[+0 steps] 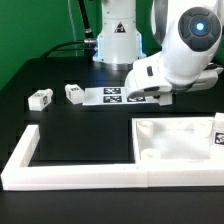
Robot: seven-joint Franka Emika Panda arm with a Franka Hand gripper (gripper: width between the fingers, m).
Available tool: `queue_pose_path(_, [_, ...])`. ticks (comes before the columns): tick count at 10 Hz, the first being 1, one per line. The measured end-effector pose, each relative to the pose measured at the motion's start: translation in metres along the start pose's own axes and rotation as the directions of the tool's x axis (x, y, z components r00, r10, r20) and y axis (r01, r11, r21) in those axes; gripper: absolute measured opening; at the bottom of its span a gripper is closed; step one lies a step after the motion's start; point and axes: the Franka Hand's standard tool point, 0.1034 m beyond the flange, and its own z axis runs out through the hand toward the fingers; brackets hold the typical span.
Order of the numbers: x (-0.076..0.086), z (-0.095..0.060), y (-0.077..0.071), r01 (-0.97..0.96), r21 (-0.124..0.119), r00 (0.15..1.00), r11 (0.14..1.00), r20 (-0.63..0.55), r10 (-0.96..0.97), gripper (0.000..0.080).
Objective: Assemble square table
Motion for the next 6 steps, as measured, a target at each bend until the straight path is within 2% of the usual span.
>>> queue_pose_path(1, [0.0,-0.044,0.008,0.007,0.018,0.998,1.0,-0.06,-0.006,0.0289])
queue_pose_path(2, [-0.008,-0.072,0.019,0.018,0.033,0.994,0.999,-0.11,-0.015,0.0289])
queue_pose_path(3, [-0.008,-0.083,0.025,0.007,0.039,0.988,0.999,-0.158,-0.001,0.0289])
queue_pose_path(5, [-0.001,-0.074,0.024,0.01,0.023,0.967,1.0,-0.256,-0.003,0.0289])
queue_pose_path(6, [0.002,-0.078,0.026,0.005,0.015,0.942,1.0,-0.336,0.0,0.029])
